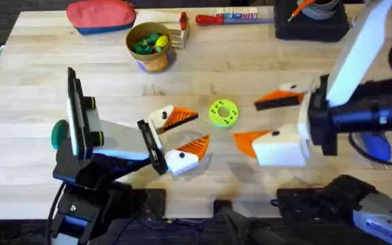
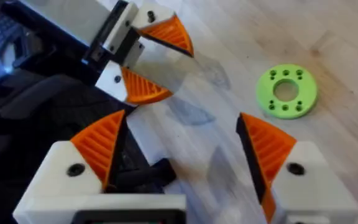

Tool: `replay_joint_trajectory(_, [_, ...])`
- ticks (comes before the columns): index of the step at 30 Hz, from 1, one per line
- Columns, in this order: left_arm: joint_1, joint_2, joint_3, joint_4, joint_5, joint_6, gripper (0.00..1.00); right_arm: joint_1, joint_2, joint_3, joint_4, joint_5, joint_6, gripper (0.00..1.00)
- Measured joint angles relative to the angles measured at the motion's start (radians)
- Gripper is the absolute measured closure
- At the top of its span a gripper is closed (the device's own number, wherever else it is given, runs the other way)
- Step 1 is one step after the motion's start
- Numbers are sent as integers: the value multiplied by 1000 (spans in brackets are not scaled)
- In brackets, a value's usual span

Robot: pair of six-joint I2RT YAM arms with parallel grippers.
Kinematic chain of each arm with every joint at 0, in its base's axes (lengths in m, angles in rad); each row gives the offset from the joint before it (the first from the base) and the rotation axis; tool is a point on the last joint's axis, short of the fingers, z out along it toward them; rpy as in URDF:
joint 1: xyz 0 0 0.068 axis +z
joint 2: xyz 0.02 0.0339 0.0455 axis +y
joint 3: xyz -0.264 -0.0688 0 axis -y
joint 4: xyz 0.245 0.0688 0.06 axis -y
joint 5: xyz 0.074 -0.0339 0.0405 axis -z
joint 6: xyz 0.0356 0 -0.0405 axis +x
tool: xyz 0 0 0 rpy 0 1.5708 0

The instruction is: Pick up the gripper from the table and insert it into the empty holder that is missing its gripper. Then pick up a screw, insert it into the mounting hole, and use the screwdriver to tighten it. Finally, clean up the table by picking up the vegetable and placing it into the bucket.

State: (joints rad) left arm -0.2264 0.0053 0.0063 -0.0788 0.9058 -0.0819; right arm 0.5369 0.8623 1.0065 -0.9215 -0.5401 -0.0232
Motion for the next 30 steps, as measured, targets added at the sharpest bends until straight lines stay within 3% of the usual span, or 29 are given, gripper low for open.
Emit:
replay_joint_trajectory(2, [0, 0, 0, 0, 0, 0, 506, 0, -9, -31, 0, -41, 0, 9])
replay_joint_trajectory(3, [0, 0, 0, 0, 0, -1, 615, 0, -8, -40, 0, -57, 0, 9])
replay_joint_trajectory(5, [0, 0, 0, 0, 0, 0, 932, 0, -5, -49, 0, -80, 1, 9])
replay_joint_trajectory(6, [0, 0, 0, 0, 0, 3, 977, 0, -5, -50, 0, -88, 1, 9])
replay_joint_trajectory(15, [0, 0, 0, 0, 0, 3, 987, 0, -5, -50, 8, -108, 1, 9])
replay_joint_trajectory(22, [0, 0, 0, 0, 0, 4, 988, -32, 36, -50, 9, 38, 30, 9])
replay_joint_trajectory(26, [0, 0, 0, 0, 0, 3, 988, -176, 87, -50, 23, 114, 62, 10])
replay_joint_trajectory(30, [0, 0, 0, 0, 0, 4, 988, -408, 111, -50, 60, 149, 94, 10])
